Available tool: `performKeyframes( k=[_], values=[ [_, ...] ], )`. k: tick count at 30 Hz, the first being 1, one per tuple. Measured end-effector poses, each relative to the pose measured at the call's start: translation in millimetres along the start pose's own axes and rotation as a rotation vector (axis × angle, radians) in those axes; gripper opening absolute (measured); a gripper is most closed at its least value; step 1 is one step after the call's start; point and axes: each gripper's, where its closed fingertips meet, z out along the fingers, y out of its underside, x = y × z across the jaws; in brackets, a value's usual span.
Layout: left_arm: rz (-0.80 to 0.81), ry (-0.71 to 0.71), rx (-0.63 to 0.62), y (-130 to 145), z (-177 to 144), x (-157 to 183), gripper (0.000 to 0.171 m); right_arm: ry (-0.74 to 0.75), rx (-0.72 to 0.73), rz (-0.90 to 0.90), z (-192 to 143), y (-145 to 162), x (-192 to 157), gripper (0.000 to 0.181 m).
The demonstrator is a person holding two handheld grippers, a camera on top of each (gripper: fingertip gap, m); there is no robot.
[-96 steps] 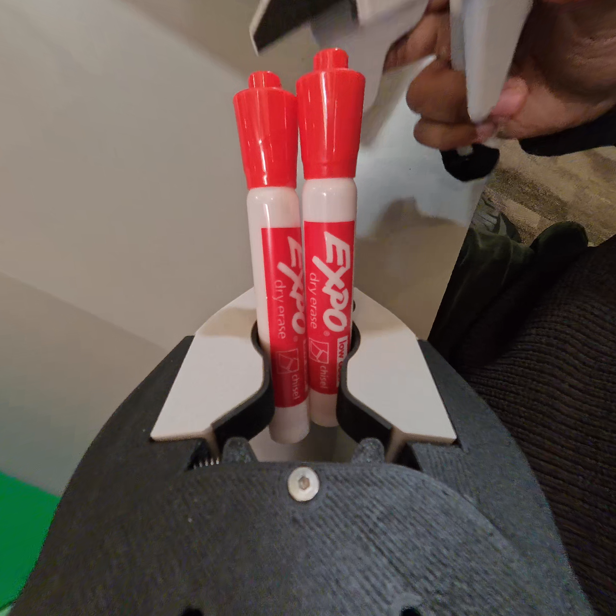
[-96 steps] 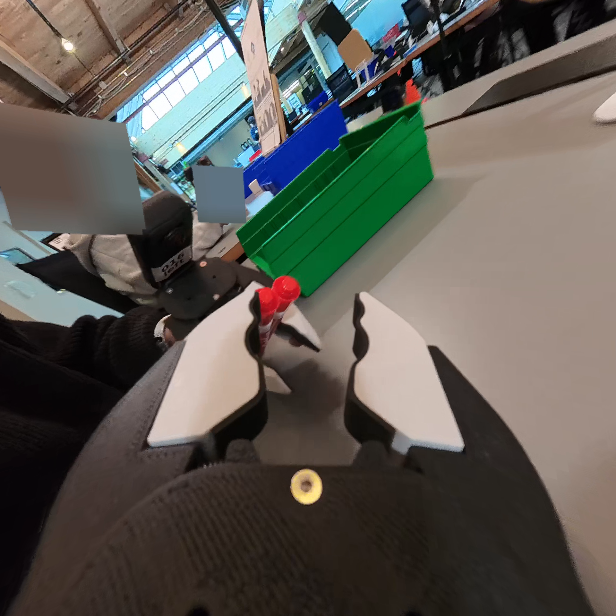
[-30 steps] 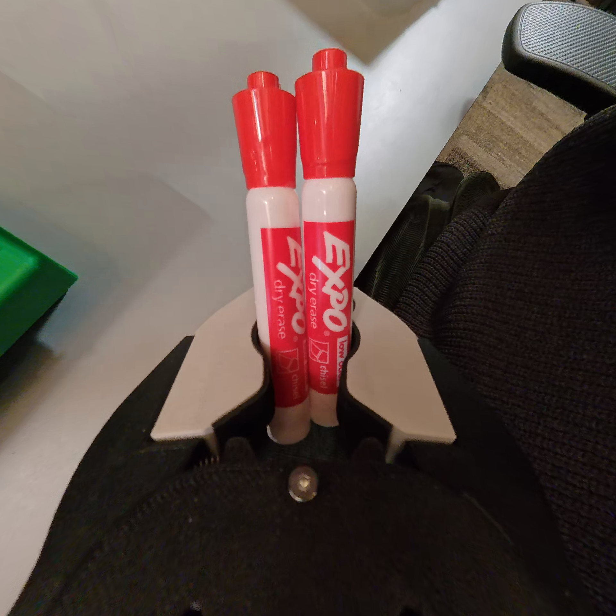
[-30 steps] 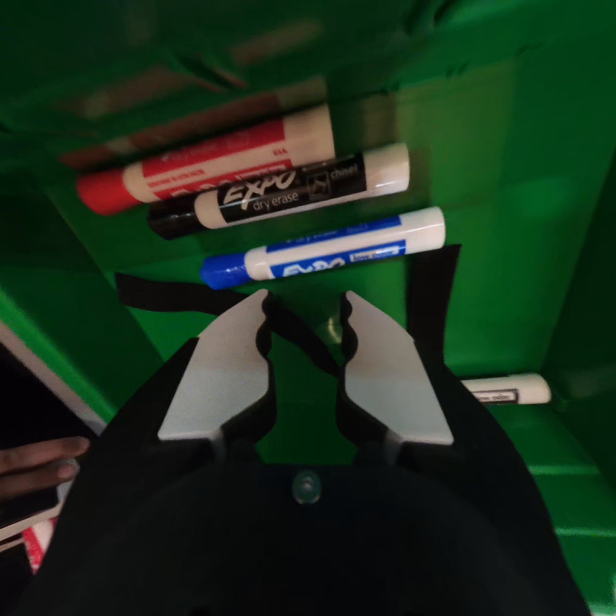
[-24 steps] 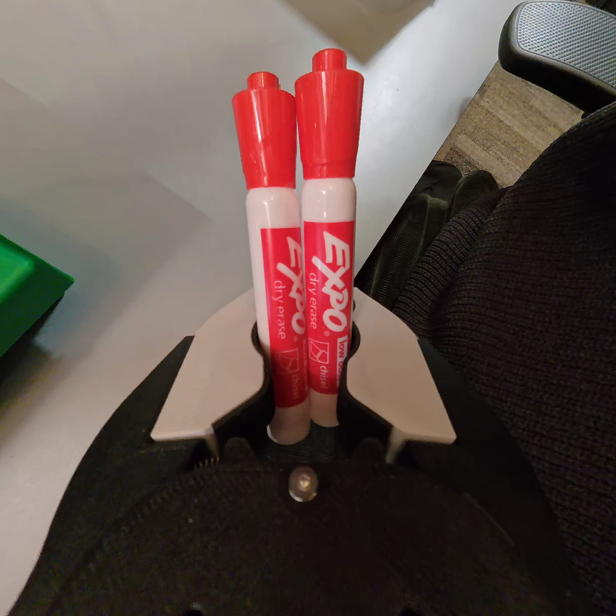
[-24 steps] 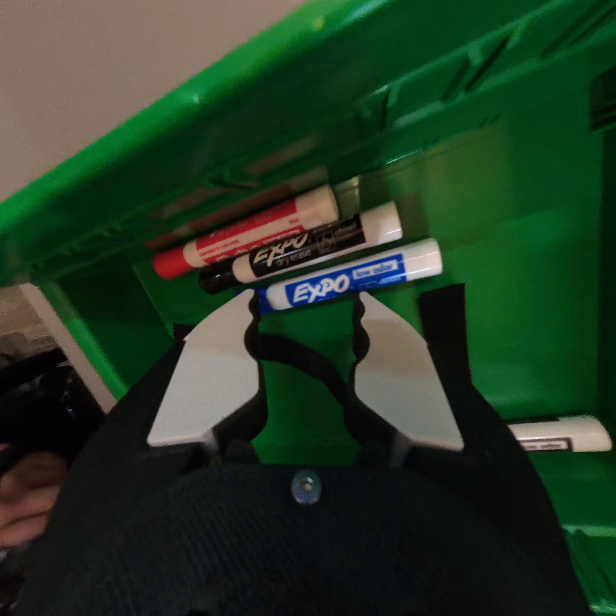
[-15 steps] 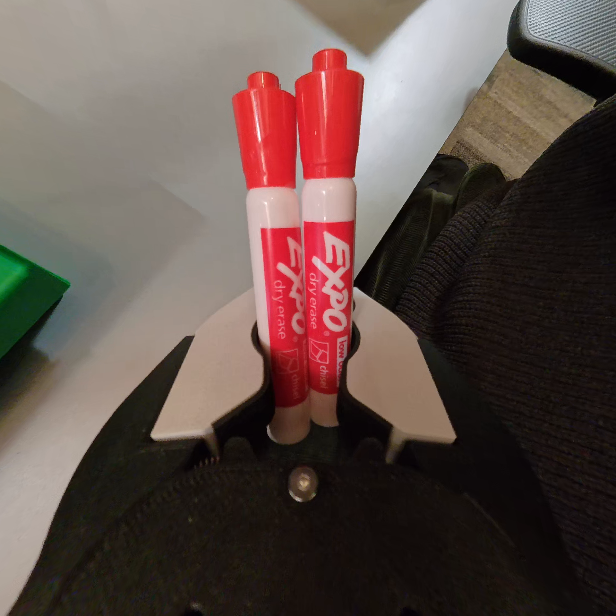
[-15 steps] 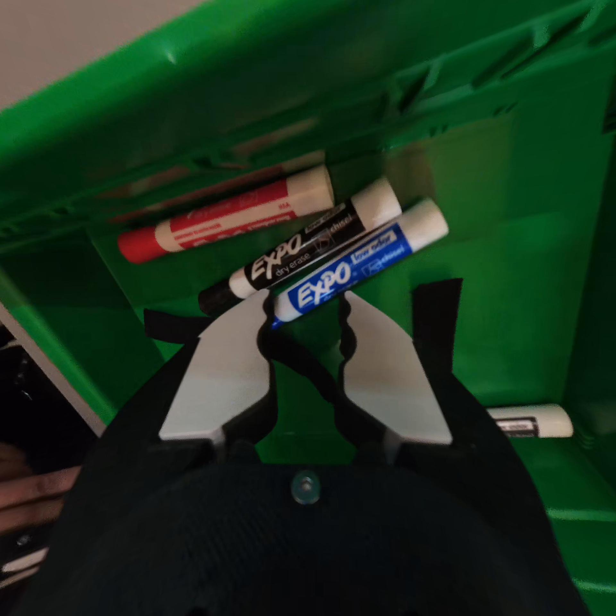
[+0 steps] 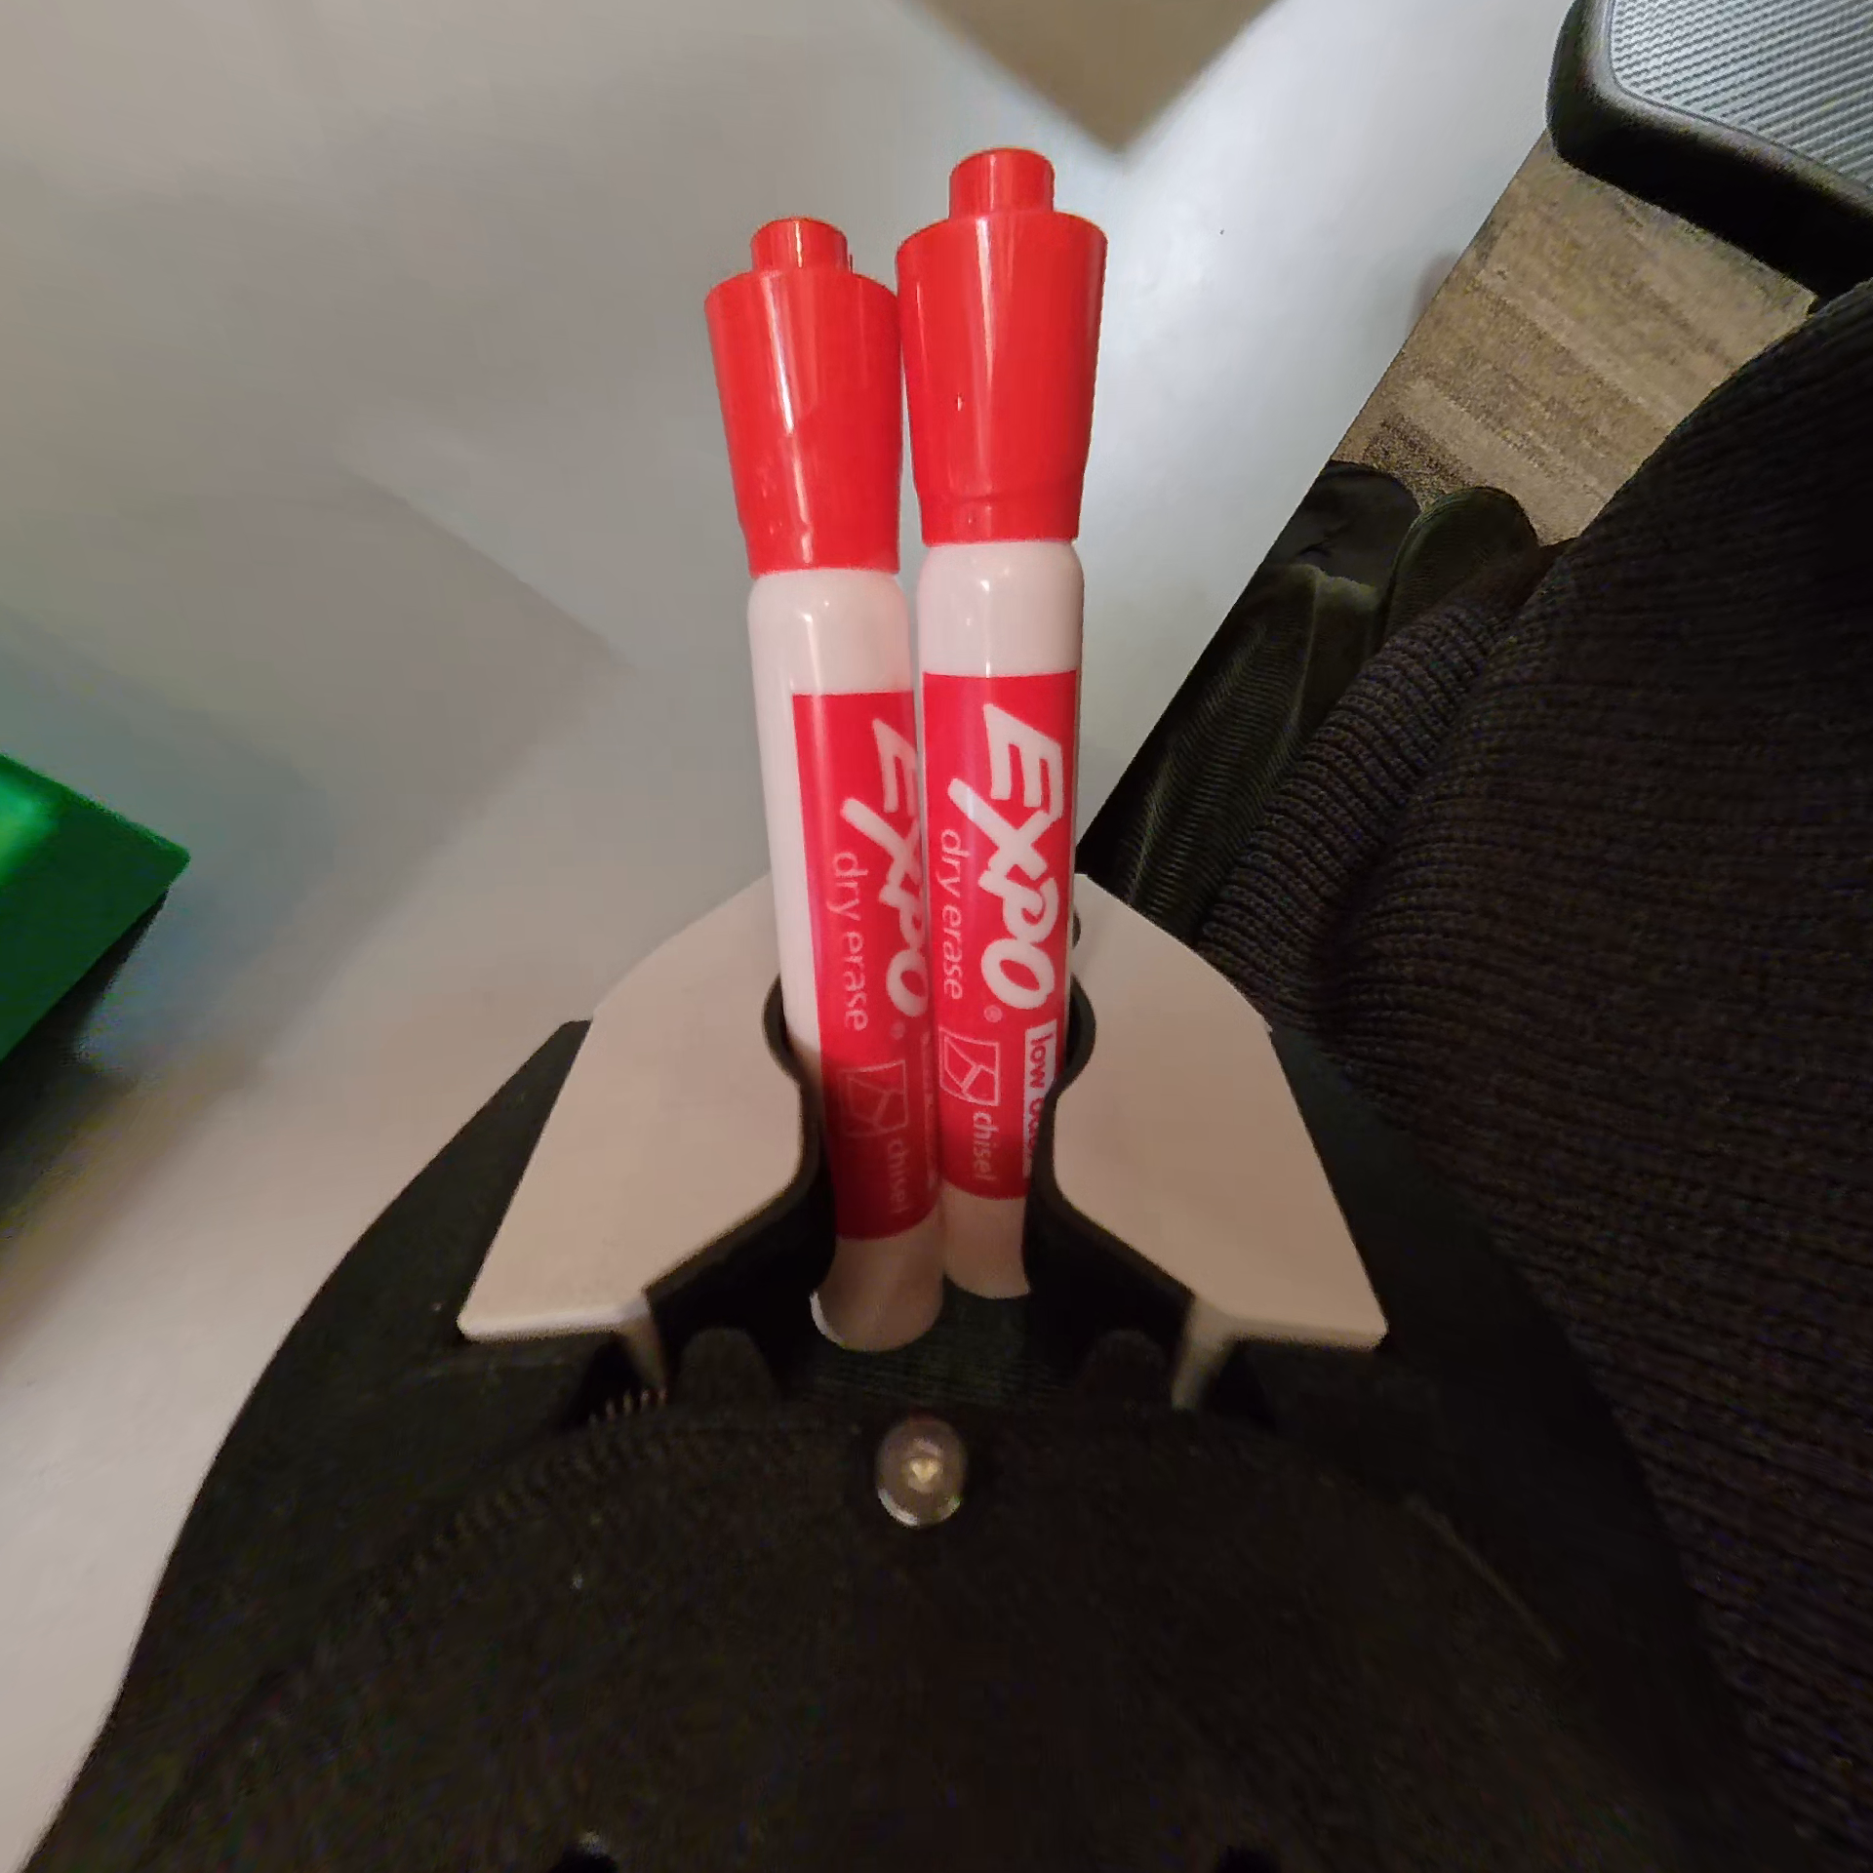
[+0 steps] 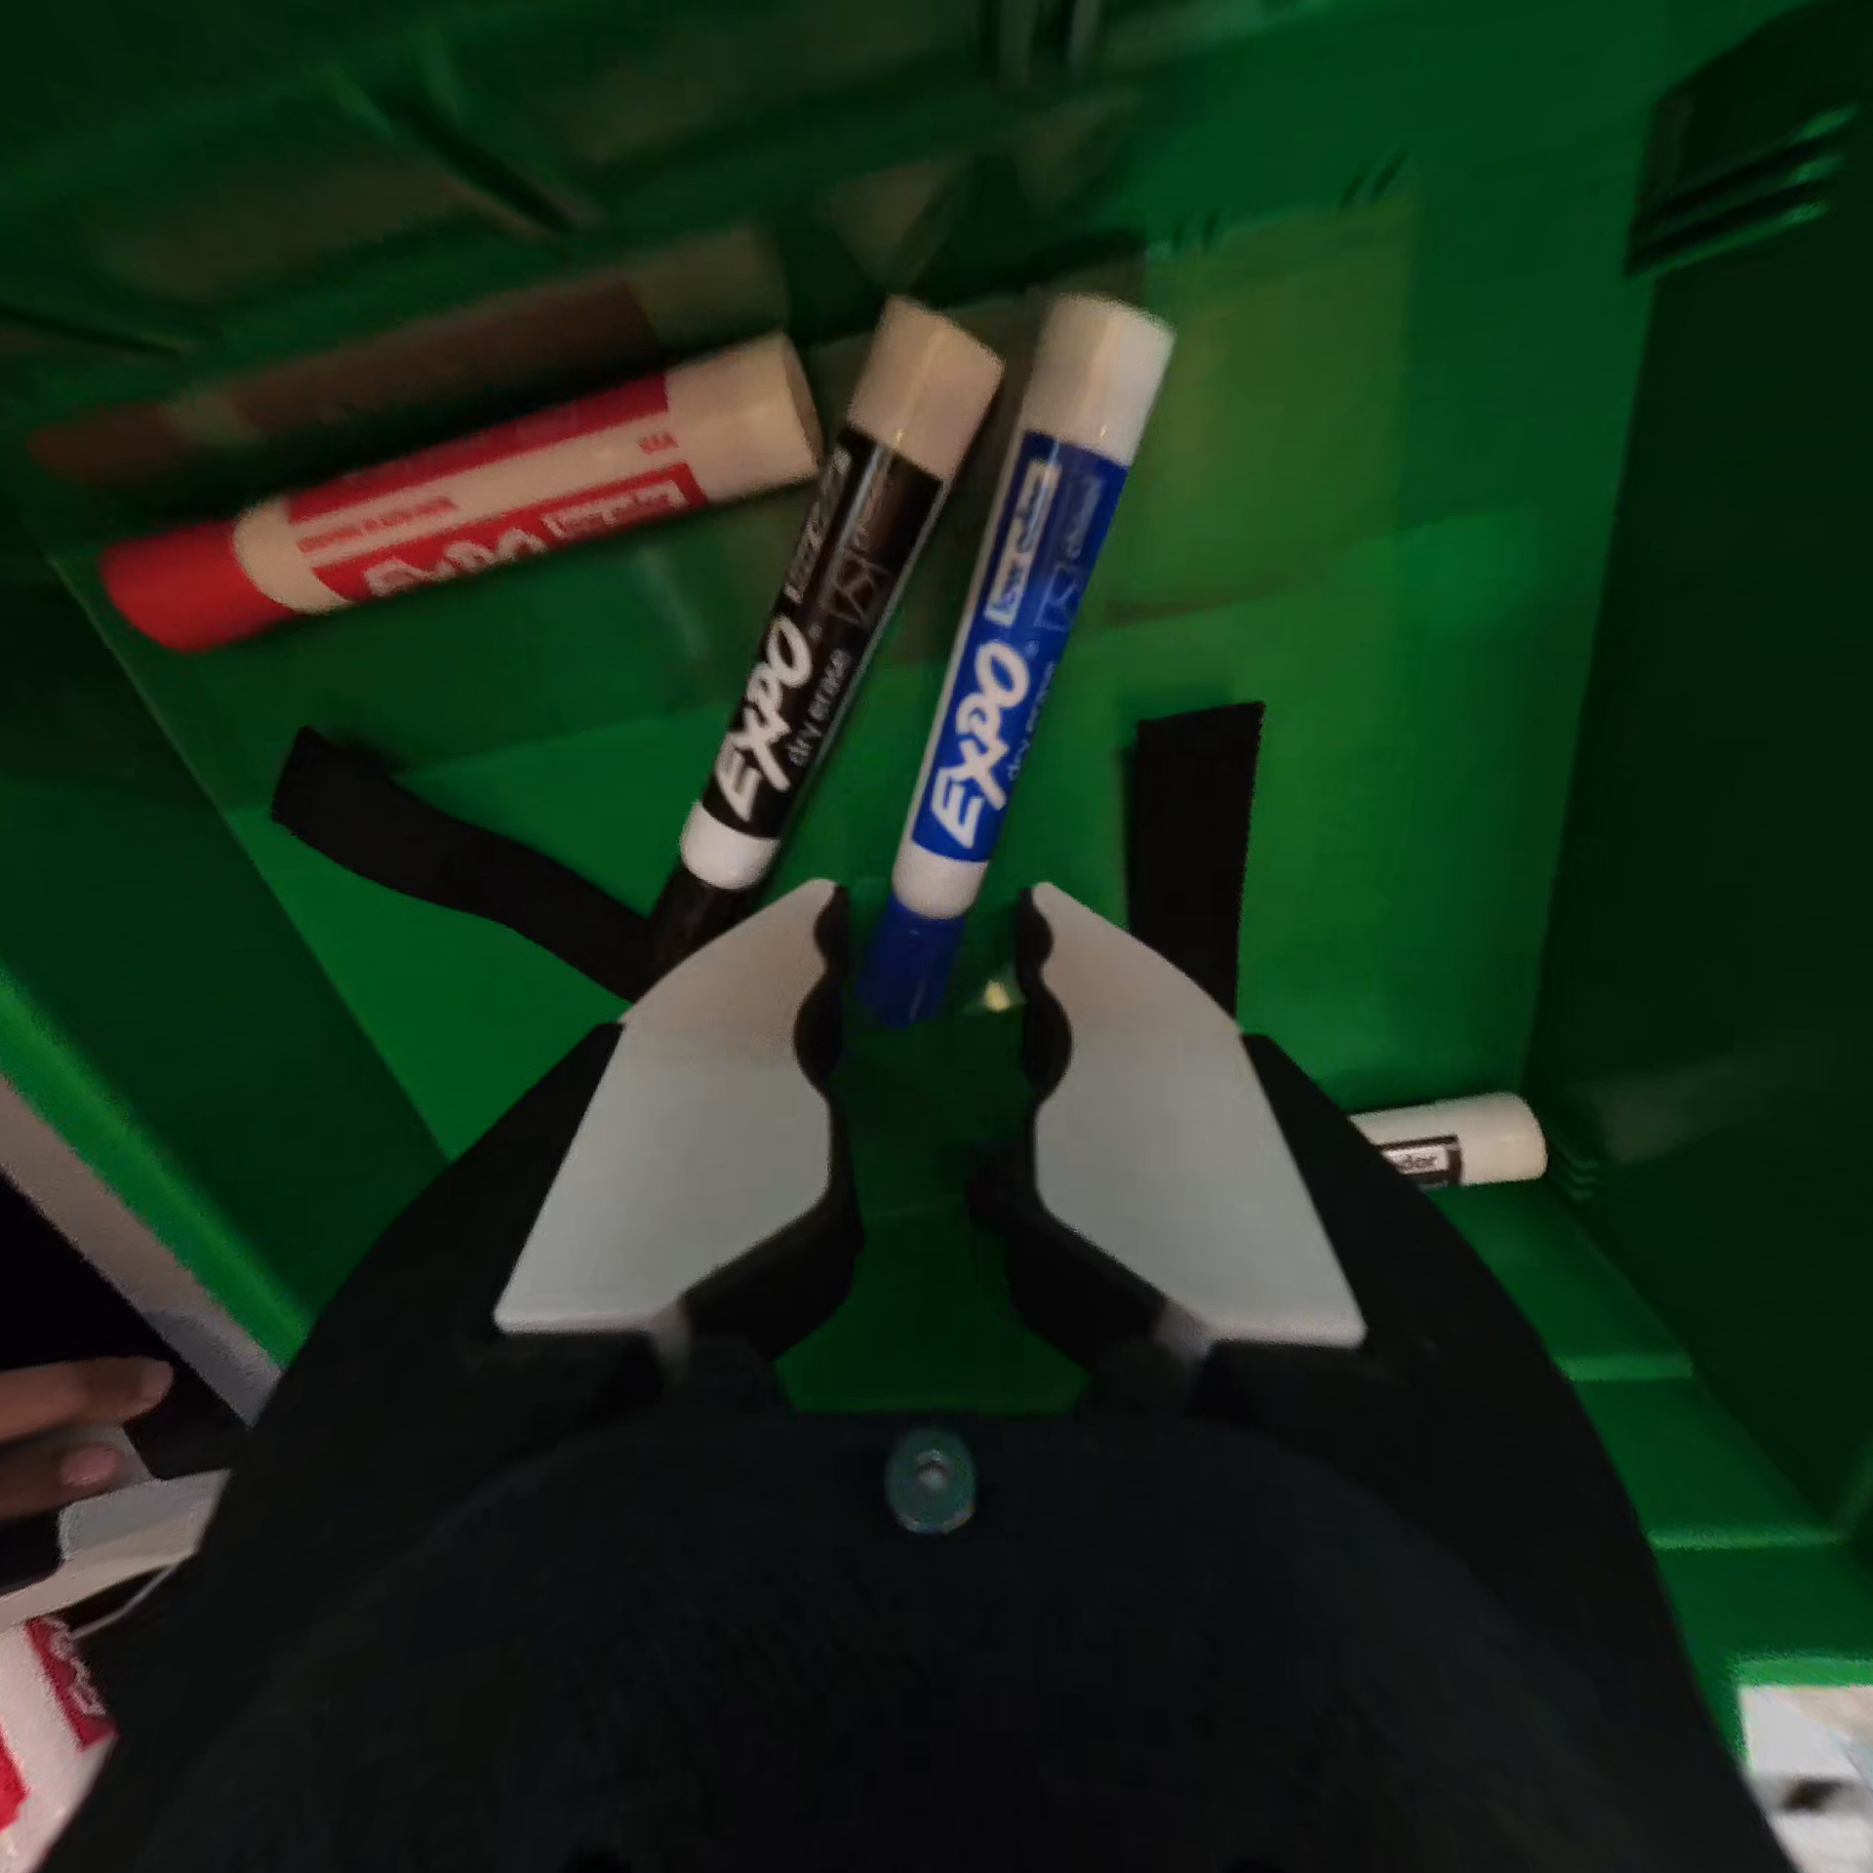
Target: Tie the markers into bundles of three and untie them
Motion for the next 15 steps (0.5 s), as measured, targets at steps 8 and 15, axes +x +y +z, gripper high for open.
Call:
performKeyframes(
  k=[8, 15],
  values=[
    [0.0, 0.0, -0.004, 0.7, 0.4, -0.5, 0.043, 0.088, -0.092, -0.105, 8.4, 7.7, 0.1, 0.02],
    [0.001, 0.005, -0.001, -0.2, -1.3, 0.2, 0.043, 0.139, 0.136, -0.091, -47.7, 8.0, 14.0, 0.018]
  ],
)
